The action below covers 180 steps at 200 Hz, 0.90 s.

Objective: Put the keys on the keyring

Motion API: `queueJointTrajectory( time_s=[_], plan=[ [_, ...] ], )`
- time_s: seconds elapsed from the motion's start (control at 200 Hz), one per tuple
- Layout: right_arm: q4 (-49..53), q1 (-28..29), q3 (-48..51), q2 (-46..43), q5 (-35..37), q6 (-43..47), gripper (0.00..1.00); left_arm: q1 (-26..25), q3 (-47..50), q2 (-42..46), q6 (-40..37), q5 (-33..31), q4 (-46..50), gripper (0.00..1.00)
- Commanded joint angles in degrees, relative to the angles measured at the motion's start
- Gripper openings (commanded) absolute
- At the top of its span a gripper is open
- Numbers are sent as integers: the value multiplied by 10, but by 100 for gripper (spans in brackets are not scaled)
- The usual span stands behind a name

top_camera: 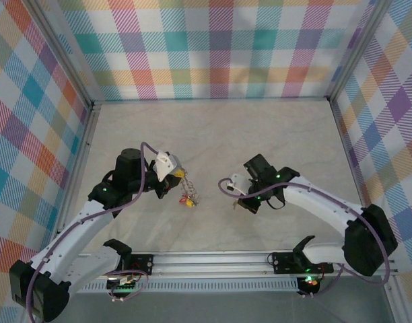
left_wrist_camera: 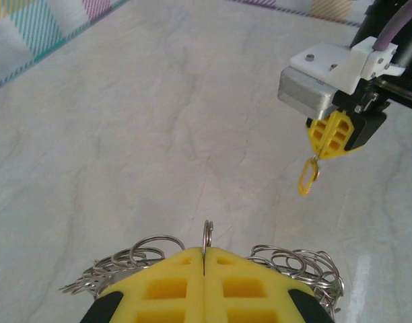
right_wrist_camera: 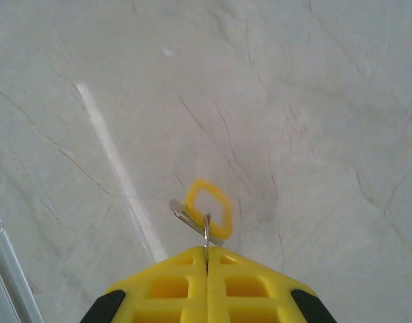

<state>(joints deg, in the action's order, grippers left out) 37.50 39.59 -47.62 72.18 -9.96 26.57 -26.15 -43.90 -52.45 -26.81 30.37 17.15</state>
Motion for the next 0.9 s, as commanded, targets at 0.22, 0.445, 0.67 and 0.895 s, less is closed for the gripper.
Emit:
queueJointTrajectory(
  time_s=[0.22,0.445,0.67,0.895],
  plan=[
    [-46,20,4,-25,-44,14,0,-11,4,12,-12,43,-61,0],
    [-224,20,46,-94,-134,-97,0,-45,19,7,15,24,-107,0],
    [-298,22,44,-85,-158,-157,0,-73,18,-12,15,-5,-130,0],
    [-329,28,27,-66,-171,-204,0,-91,22,-31,28,-32,-162,0]
  ],
)
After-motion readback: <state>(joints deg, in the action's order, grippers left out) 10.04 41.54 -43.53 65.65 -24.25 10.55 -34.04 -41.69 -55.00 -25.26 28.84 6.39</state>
